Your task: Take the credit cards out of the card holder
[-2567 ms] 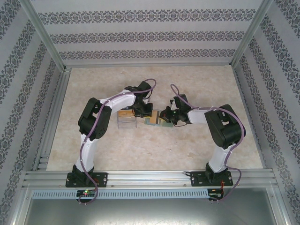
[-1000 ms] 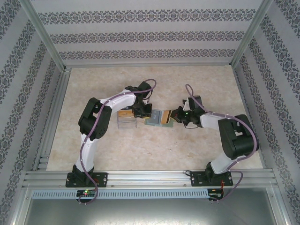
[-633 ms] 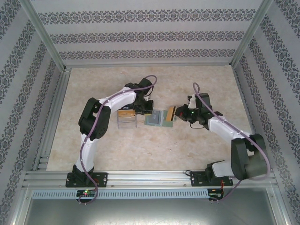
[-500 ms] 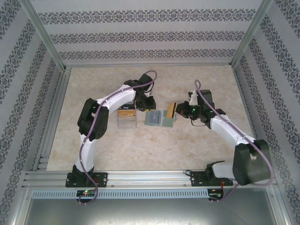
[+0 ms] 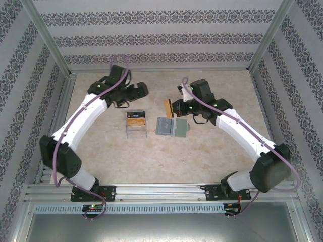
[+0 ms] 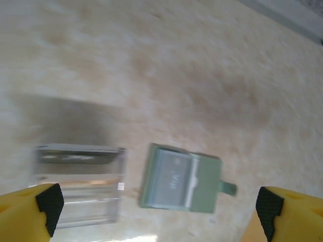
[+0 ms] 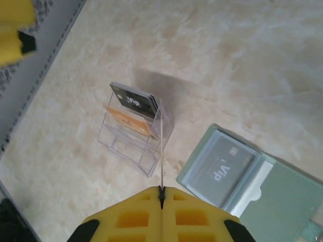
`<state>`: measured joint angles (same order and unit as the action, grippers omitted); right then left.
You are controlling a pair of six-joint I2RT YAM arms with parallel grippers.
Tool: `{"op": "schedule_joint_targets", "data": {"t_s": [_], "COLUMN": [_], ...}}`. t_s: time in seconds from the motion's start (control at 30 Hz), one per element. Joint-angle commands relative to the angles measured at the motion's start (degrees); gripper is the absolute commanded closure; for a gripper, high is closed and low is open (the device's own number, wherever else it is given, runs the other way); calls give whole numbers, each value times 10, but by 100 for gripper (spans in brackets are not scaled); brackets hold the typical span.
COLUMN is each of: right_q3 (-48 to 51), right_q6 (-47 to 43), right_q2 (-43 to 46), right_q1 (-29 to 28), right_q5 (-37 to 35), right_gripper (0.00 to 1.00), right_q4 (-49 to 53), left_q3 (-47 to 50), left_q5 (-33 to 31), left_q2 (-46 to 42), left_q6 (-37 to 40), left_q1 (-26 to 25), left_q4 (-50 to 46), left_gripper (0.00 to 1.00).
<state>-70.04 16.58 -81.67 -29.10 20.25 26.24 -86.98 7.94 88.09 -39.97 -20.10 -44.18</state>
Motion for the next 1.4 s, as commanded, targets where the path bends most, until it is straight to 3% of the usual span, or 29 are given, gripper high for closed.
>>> {"op": "schedule_joint_targets", "data": {"t_s": [0.0,0.23,0.53,0.83,1.37], "right_q3": [-51,-165,-306,-343,-357], "right_q6": [-99,-309,-474,-547,-562], "right_q2": [-31,-128,-263,-333,-394], "right_q1": [-42,-131,-176,-202,-218], "right_q5": [-53,-99,-138,-154,-191], "right_gripper": [100,100,100,100,100], "right_q4": [26,64,136,140,124], "left_q3": [58,146,179,179,188], "left_q5": [-55,-120,-160,-170,-158], "left_q2": [-51,-161,-224,-240,-240], "left_q6": [-18,-43,-45,-41,-38], "left_q1": [36,103,138,148,152], "left_q4": [-20,-56,-94,-110,-106], "left_gripper": [0,1,1,0,1]}}
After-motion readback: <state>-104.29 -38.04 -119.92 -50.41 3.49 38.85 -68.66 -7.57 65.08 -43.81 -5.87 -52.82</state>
